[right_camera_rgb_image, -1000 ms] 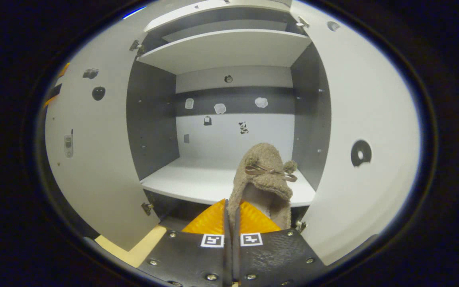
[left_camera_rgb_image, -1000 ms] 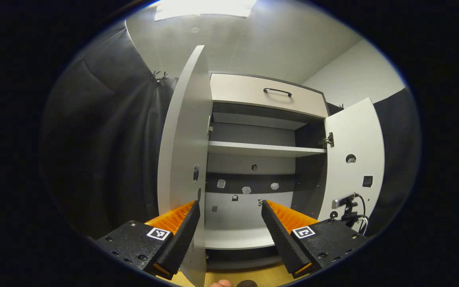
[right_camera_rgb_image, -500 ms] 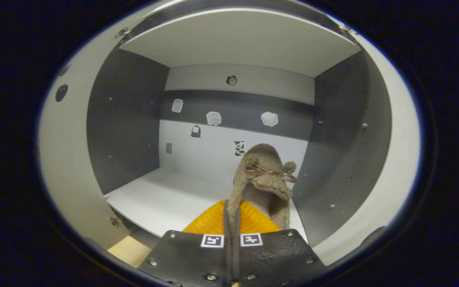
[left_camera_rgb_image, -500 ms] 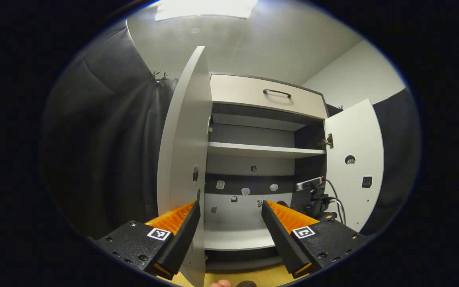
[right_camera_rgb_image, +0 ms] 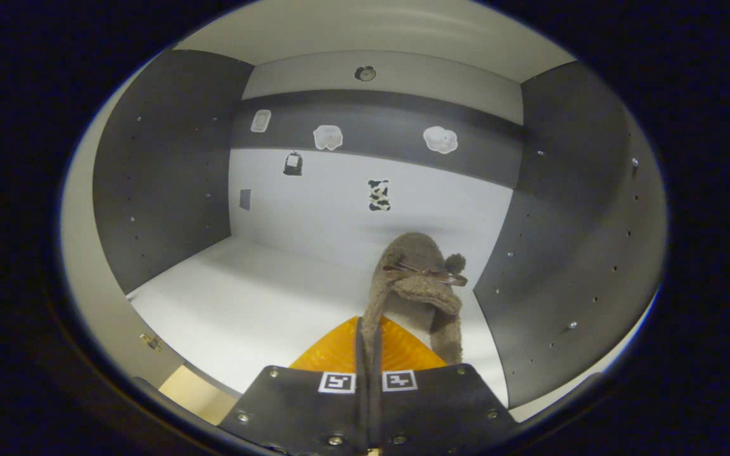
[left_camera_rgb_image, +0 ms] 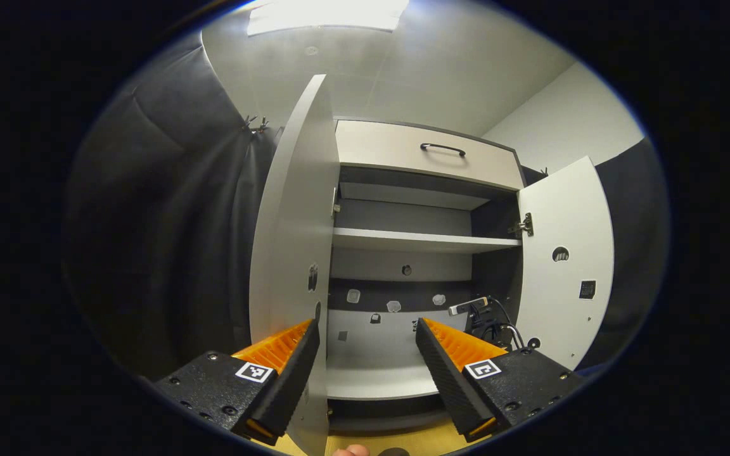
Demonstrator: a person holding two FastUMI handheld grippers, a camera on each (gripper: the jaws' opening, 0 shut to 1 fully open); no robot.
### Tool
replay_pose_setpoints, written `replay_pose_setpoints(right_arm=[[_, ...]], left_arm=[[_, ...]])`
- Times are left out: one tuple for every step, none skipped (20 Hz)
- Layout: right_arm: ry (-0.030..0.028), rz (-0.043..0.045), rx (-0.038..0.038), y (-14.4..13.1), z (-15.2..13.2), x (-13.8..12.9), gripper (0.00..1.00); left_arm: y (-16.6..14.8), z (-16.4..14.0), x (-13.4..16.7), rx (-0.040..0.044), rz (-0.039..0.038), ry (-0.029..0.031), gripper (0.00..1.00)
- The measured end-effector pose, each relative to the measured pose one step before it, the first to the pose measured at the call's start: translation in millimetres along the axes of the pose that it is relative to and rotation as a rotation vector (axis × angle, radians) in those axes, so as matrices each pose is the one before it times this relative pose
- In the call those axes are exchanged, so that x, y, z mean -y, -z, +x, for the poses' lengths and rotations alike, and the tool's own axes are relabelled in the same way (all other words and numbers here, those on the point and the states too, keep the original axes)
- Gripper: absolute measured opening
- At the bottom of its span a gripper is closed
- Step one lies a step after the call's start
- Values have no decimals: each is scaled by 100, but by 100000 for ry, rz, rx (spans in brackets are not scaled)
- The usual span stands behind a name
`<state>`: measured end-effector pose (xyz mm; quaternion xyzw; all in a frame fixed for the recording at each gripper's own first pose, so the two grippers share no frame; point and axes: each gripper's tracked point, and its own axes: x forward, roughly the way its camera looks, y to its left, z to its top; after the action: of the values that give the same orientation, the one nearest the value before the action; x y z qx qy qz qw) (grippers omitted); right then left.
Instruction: Grab one shoe with the right hand and put it into the shoe cabinet, grab the other shoe with the left hand and put it into the shoe cabinet; then close the right door with the right hand and the left door with the left hand.
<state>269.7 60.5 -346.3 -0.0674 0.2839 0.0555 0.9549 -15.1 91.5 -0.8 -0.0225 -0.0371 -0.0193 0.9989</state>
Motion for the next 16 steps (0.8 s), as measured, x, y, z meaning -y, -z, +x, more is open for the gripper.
replay_pose_setpoints(right_arm=[[236,1355,-630,119,293,-142,1],[358,1672,-275,-70,137,-40,1],[368,1290,-72,40,467,-33,2],[356,1163,691,-275,0,89,4],[66,1483,803,-378,-214,112,8],[-348,2121,488,-306,-280,-65,13],[614,1355,16,-239,-167,175,12],[475,543,287,-103,-440,256,16],[434,111,839,-345,-497,197,16],[-138,-199,1200,-406,-718,77,16],[118,-429,1474,-477,-871,6,16],[-448,-283,1984,-708,-1162,-109,16],[-497,-19,2545,-952,-1242,-194,16],[-734,343,2837,-1089,-1355,-211,16],[-1071,832,2859,-1083,-1582,-252,16],[-1477,1019,3087,-1318,-1575,-383,16]], left_arm=[[-64,-34,12,114,-131,132,94],[63,35,-7,14,-91,78,94],[-17,6,3,-87,41,149,94],[40,-31,35,-93,-135,139,94],[-59,-14,68,44,-132,267,94],[44,16,-19,-192,-52,230,94],[14,16,19,-209,104,202,94],[37,14,35,-158,146,251,94],[23,-2,24,-215,191,343,94],[28,-42,74,-116,9,212,94],[-32,13,6,53,68,131,94],[78,48,-16,-368,203,28,94],[48,-12,-1,-410,456,39,94],[26,-16,75,-485,420,128,94],[19,-26,22,-537,463,141,94],[119,29,3,-468,326,66,94]])
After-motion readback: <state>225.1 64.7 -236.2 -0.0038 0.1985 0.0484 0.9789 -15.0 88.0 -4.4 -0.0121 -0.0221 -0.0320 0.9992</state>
